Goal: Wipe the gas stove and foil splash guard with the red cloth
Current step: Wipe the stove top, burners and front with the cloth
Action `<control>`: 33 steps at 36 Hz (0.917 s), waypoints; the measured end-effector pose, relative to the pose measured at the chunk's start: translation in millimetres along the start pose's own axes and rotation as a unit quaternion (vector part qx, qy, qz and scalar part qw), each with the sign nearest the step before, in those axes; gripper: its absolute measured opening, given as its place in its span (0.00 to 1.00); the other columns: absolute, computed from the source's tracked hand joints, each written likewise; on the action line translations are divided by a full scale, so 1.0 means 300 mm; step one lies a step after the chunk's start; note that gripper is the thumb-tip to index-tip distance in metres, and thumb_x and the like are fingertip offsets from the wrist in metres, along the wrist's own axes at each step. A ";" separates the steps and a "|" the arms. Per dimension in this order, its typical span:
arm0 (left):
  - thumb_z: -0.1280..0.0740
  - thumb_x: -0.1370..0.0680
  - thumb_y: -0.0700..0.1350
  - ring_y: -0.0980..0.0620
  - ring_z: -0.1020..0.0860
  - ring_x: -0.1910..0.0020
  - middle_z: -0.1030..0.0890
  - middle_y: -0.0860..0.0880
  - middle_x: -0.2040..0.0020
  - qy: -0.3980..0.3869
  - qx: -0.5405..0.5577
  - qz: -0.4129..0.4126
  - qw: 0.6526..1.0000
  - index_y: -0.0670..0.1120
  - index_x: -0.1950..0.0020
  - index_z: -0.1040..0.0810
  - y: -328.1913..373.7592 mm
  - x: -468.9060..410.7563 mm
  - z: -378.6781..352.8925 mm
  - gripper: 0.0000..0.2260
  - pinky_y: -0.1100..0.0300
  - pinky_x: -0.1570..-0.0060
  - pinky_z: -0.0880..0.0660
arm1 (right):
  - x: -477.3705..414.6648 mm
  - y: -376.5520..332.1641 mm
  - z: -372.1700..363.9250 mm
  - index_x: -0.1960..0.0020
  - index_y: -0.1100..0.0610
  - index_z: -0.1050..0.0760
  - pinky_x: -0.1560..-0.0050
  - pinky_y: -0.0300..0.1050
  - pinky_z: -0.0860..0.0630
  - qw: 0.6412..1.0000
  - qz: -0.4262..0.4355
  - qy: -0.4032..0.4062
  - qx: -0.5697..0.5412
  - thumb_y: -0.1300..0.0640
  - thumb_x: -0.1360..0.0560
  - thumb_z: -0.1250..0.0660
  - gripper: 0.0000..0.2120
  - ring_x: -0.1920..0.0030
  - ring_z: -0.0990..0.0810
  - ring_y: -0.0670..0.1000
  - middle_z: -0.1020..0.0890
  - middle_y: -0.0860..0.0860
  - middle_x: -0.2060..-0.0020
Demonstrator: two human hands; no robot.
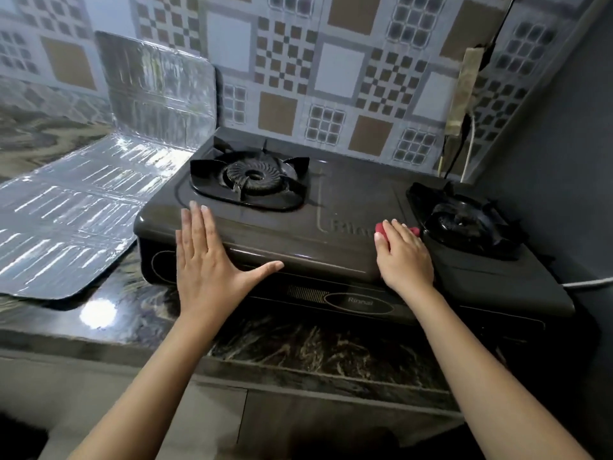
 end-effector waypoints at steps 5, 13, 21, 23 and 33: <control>0.38 0.47 0.77 0.48 0.66 0.25 0.64 0.42 0.24 0.017 0.064 0.068 0.995 0.42 0.24 0.63 -0.061 0.015 -0.006 0.65 0.53 0.27 0.66 | -0.051 -0.066 -0.036 0.26 0.54 0.43 0.25 0.47 0.52 0.998 0.025 -0.054 -0.009 0.47 0.19 0.53 0.24 0.25 0.47 0.50 0.42 0.50 0.25; 0.35 0.48 0.75 0.44 0.68 0.26 0.68 0.39 0.25 0.035 0.144 0.138 0.979 0.43 0.26 0.67 -0.123 0.025 -0.027 0.67 0.49 0.27 0.64 | -0.115 -0.180 -0.081 0.26 0.52 0.45 0.25 0.46 0.54 0.992 0.067 -0.105 -0.023 0.46 0.20 0.53 0.24 0.24 0.49 0.49 0.44 0.48 0.25; 0.33 0.48 0.74 0.49 0.67 0.25 0.68 0.43 0.25 0.028 0.206 0.166 0.964 0.43 0.26 0.69 -0.189 0.017 -0.055 0.67 0.50 0.26 0.63 | -0.079 -0.325 -0.114 0.26 0.51 0.43 0.25 0.46 0.53 0.982 0.149 -0.112 -0.039 0.48 0.20 0.51 0.23 0.25 0.47 0.49 0.42 0.47 0.25; 0.32 0.47 0.73 0.51 0.67 0.25 0.68 0.46 0.24 0.033 0.219 0.162 0.962 0.44 0.26 0.68 -0.195 0.016 -0.057 0.67 0.49 0.25 0.61 | -0.052 -0.361 -0.118 0.26 0.51 0.43 0.25 0.46 0.52 0.977 0.176 -0.110 -0.043 0.48 0.20 0.51 0.22 0.25 0.46 0.48 0.41 0.47 0.26; 0.31 0.43 0.70 0.58 0.62 0.25 0.64 0.55 0.23 0.088 0.269 0.138 0.949 0.52 0.25 0.65 -0.239 0.027 -0.059 0.60 0.48 0.24 0.55 | 0.044 -0.489 -0.126 0.27 0.50 0.42 0.26 0.46 0.50 0.960 0.263 -0.084 -0.048 0.50 0.20 0.49 0.22 0.26 0.44 0.47 0.38 0.46 0.26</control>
Point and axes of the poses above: each hand's wrist, its own x-axis away from the middle knuckle, its own z-axis out of the back of the hand, y = z × x, the point moved 6 cm from there along -x, towards the middle knuckle
